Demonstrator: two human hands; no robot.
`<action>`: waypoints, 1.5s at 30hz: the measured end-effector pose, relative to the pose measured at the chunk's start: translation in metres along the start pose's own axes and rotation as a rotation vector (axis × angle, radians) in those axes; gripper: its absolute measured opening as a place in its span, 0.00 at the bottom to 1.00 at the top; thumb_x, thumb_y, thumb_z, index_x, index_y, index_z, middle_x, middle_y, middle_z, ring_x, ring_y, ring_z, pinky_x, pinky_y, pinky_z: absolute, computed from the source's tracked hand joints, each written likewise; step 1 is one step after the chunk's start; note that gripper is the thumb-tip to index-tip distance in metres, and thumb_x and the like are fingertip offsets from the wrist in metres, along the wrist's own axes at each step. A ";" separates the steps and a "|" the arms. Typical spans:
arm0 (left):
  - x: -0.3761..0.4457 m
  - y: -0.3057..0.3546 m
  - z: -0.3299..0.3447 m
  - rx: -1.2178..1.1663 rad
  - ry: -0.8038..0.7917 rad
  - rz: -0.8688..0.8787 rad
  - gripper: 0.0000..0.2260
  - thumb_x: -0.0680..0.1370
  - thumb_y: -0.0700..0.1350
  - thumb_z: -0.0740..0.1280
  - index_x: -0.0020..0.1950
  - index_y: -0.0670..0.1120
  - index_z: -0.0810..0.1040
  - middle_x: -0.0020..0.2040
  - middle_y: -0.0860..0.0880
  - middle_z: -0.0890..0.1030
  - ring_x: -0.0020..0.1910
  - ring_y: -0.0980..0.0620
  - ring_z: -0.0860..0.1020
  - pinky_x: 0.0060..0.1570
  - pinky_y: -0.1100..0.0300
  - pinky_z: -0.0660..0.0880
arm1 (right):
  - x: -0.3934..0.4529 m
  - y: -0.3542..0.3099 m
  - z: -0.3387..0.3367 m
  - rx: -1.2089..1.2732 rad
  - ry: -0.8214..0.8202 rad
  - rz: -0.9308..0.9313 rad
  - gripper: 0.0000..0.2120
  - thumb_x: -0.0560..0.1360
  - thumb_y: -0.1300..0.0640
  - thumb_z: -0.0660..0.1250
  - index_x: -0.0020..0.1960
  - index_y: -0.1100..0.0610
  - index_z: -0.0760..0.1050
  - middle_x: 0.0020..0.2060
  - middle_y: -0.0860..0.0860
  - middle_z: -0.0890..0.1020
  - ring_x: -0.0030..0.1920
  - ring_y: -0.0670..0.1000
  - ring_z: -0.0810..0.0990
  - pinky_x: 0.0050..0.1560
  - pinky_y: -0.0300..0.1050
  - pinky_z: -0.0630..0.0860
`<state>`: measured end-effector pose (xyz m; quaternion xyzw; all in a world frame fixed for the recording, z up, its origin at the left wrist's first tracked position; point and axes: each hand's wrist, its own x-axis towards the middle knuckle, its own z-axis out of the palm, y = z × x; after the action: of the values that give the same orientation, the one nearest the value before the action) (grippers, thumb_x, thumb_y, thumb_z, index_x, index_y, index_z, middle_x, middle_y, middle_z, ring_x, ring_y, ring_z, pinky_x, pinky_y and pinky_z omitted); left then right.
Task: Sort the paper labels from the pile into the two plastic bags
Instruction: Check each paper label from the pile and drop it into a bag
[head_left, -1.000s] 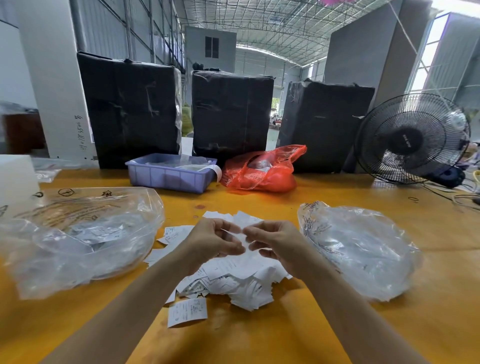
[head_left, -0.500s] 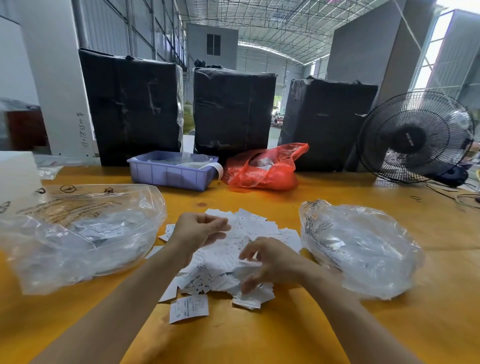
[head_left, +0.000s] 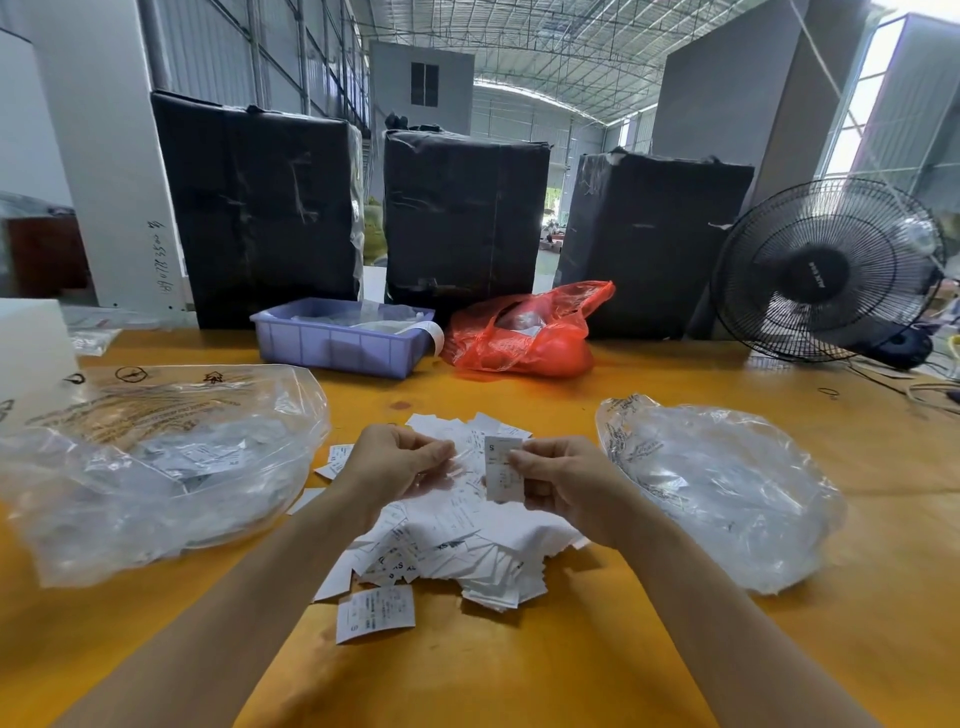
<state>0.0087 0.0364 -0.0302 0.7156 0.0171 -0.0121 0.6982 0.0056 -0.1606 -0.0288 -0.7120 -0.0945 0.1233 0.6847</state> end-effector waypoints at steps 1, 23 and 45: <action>0.000 0.000 0.000 0.037 -0.014 0.009 0.04 0.74 0.40 0.70 0.44 0.39 0.82 0.38 0.44 0.85 0.33 0.53 0.83 0.39 0.61 0.80 | 0.000 0.000 0.000 0.020 -0.007 0.005 0.07 0.77 0.62 0.64 0.53 0.64 0.77 0.39 0.55 0.84 0.38 0.50 0.83 0.36 0.38 0.75; -0.006 0.003 0.004 0.201 -0.208 0.064 0.04 0.75 0.38 0.69 0.44 0.40 0.84 0.40 0.45 0.86 0.37 0.54 0.83 0.35 0.67 0.77 | -0.002 -0.004 0.010 -0.467 0.292 -0.501 0.08 0.75 0.66 0.66 0.53 0.63 0.81 0.42 0.54 0.82 0.41 0.50 0.79 0.41 0.41 0.78; -0.011 0.006 0.010 0.216 -0.159 0.065 0.03 0.72 0.40 0.73 0.38 0.42 0.84 0.36 0.41 0.84 0.34 0.51 0.81 0.36 0.63 0.79 | 0.004 0.006 0.013 -0.505 0.086 -0.388 0.16 0.67 0.65 0.75 0.51 0.53 0.77 0.36 0.50 0.83 0.40 0.50 0.83 0.44 0.45 0.81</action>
<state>-0.0020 0.0264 -0.0243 0.7836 -0.0632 -0.0479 0.6162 0.0052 -0.1477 -0.0350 -0.8326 -0.2272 -0.0670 0.5006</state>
